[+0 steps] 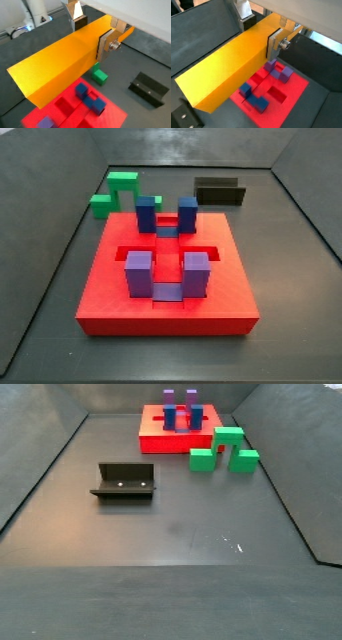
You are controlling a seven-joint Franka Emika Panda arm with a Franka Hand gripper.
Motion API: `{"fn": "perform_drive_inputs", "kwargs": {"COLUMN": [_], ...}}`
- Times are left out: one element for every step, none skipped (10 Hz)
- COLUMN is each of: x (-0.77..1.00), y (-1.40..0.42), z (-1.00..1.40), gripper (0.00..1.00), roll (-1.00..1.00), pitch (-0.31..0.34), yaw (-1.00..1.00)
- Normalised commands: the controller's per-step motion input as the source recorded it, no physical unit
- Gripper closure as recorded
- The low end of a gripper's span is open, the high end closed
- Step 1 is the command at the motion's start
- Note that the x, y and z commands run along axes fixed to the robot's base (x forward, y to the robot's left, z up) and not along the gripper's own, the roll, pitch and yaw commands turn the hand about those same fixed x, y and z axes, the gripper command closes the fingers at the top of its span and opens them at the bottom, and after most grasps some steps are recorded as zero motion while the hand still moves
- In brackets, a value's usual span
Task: Pick up the yellow object. Move up. Move to above the board. Insert the yellow object.
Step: Move to above the board, then insert the yellow object.
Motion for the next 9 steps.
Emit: {"fn": "perform_drive_inputs", "kwargs": {"x": [0.08,0.00,0.05,-0.15,-0.06,-0.03,0.00,0.00,0.07], "y": [-0.24,-0.01,0.00,0.00,-0.06,0.00,0.00,-0.04,-0.08], "z": [0.06,0.00,-0.13,-0.71,-1.00,-1.00,-1.00,-1.00,-1.00], "gripper": [1.00,1.00,1.00,1.00,1.00,1.00,1.00,1.00,1.00], "roll": [0.01,0.00,-0.05,-0.01,0.05,0.00,0.00,0.02,0.10], "pitch": [0.138,-0.009,0.000,-0.023,0.000,-0.003,-0.019,-0.006,0.009], "yaw": [0.00,0.00,-0.07,-0.15,0.00,0.00,0.00,0.01,0.00]}}
